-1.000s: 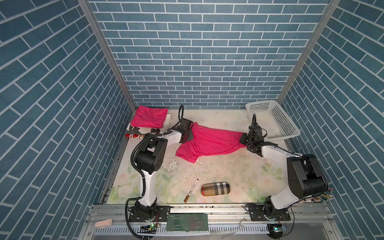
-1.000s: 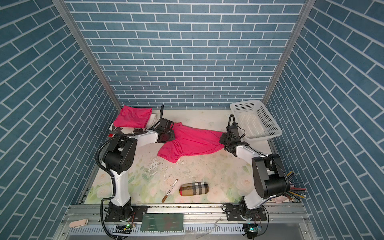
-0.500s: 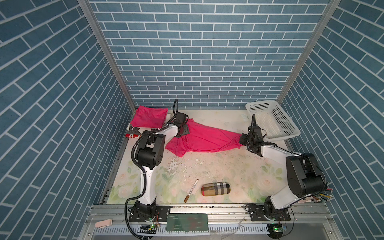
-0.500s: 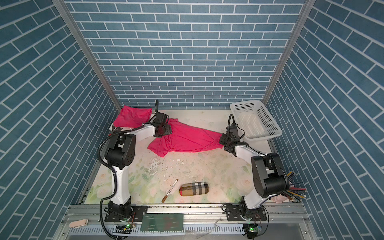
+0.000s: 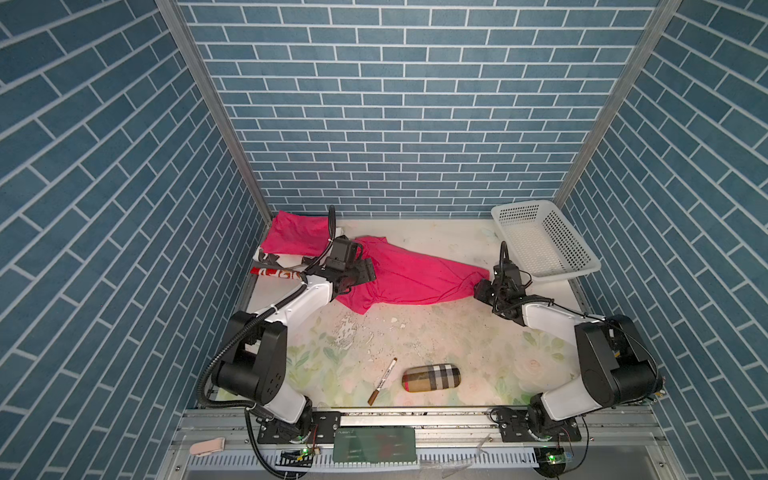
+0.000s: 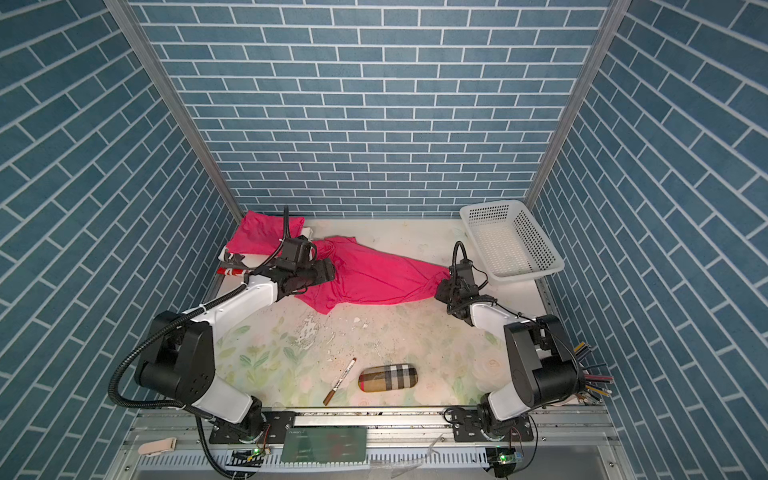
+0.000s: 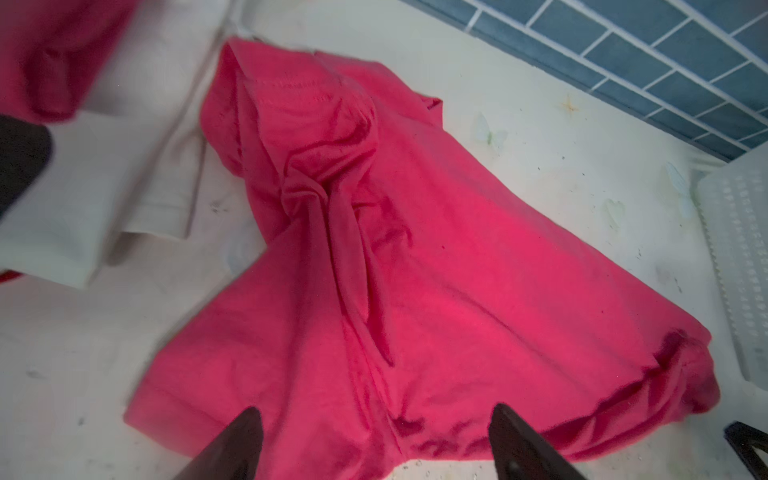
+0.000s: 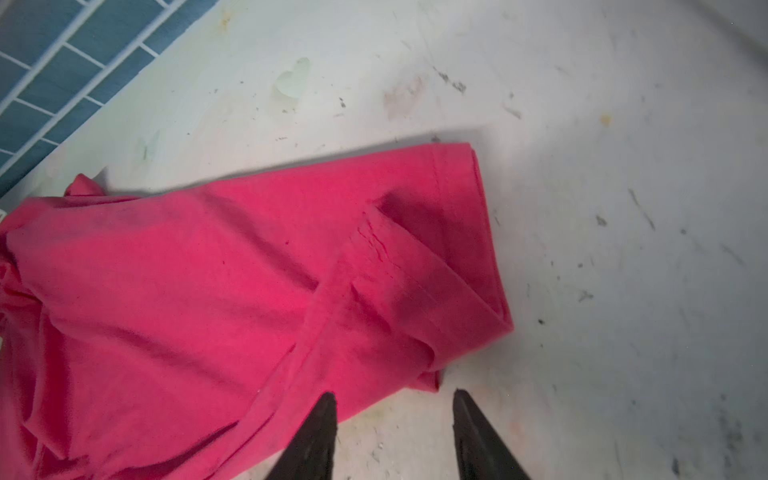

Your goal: Fold and stack the t-shirts

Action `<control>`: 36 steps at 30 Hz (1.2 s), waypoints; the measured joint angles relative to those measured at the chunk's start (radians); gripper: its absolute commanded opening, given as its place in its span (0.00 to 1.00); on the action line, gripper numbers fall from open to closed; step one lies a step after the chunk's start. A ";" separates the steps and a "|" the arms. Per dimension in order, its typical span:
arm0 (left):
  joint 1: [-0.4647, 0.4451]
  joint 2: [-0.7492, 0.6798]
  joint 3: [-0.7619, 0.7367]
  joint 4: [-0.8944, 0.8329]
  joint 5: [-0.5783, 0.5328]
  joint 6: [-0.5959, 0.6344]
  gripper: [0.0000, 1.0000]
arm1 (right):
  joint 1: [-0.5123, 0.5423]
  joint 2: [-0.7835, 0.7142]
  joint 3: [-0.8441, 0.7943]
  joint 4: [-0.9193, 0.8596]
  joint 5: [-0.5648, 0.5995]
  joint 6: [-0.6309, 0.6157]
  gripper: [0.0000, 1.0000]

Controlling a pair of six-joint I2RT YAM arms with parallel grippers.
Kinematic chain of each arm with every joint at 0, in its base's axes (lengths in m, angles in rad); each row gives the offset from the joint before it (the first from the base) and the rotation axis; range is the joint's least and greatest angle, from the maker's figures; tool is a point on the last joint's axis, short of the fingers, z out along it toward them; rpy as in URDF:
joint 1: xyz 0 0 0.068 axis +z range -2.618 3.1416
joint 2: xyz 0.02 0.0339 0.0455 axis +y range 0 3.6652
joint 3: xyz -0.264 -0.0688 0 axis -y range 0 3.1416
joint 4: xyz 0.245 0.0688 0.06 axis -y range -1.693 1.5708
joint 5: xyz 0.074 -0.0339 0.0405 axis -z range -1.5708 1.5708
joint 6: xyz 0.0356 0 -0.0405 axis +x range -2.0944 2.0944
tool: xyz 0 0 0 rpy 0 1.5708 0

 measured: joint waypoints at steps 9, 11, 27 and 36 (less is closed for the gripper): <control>-0.152 0.277 0.203 0.081 0.094 -0.045 0.87 | -0.042 0.076 0.162 -0.068 0.038 -0.054 0.67; -0.165 0.322 0.225 0.098 0.108 -0.051 0.87 | -0.049 0.121 0.210 -0.081 0.039 -0.079 0.66; -0.149 0.439 0.234 0.163 0.111 -0.053 0.87 | -0.034 0.298 0.349 -0.159 -0.006 -0.241 0.12; -0.146 0.439 0.220 0.190 0.111 -0.051 0.87 | -0.024 0.119 0.169 -0.164 0.001 -0.239 0.00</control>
